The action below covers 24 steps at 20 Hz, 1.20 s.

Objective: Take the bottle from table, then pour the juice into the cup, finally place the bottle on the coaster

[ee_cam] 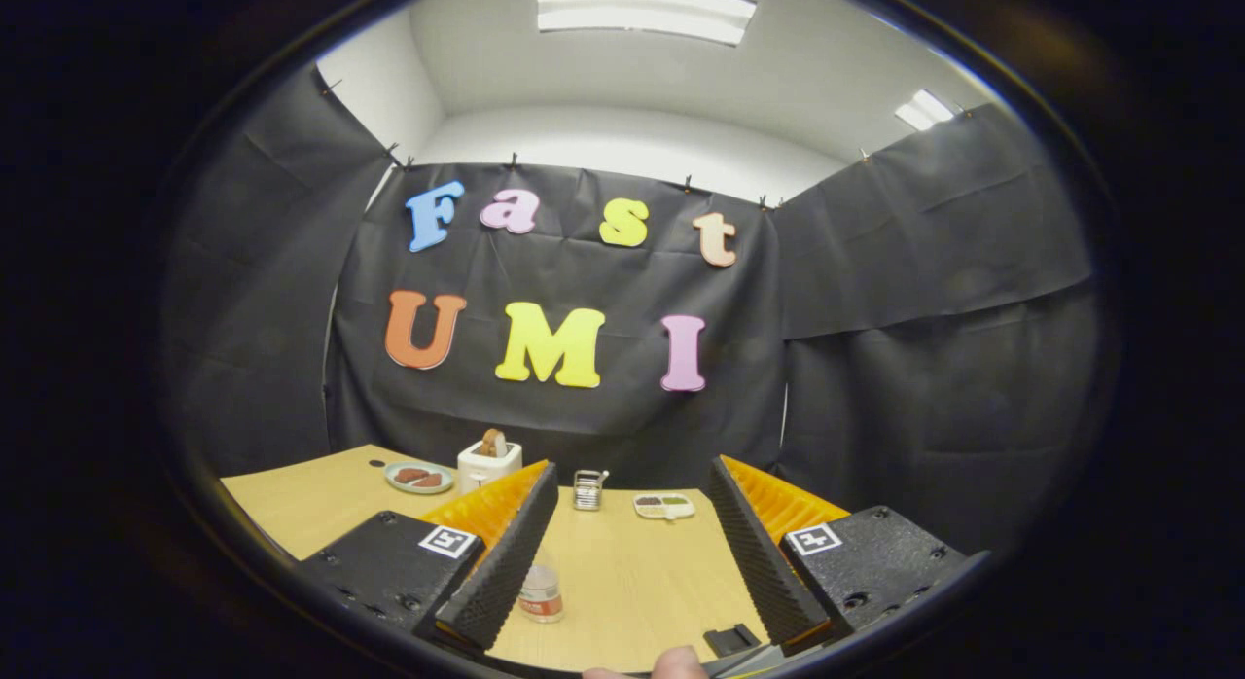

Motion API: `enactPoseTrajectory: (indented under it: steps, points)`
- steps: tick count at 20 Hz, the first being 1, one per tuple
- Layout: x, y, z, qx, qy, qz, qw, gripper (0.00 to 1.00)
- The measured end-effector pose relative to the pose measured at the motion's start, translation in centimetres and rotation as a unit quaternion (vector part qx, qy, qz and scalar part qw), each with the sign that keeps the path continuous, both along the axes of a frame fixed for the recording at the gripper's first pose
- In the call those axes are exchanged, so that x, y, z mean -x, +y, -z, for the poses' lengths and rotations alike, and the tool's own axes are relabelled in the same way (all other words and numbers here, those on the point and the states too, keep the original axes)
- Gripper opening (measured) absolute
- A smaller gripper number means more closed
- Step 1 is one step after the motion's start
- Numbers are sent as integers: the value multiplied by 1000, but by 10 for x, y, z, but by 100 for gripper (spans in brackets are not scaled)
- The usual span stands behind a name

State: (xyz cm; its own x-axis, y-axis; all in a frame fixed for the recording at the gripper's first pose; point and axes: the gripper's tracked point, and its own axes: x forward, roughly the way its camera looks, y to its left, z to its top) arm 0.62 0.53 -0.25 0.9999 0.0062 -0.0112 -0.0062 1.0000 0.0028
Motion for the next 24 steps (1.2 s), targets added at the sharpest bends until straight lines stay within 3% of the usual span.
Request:
enactPoseTrajectory:
  steps: [16, 24]
  points:
    - [-5, 15, 8, 3, 9, -14, 1000, 100]
    - [-21, 40, 48, 10, 46, -45, 998, 100]
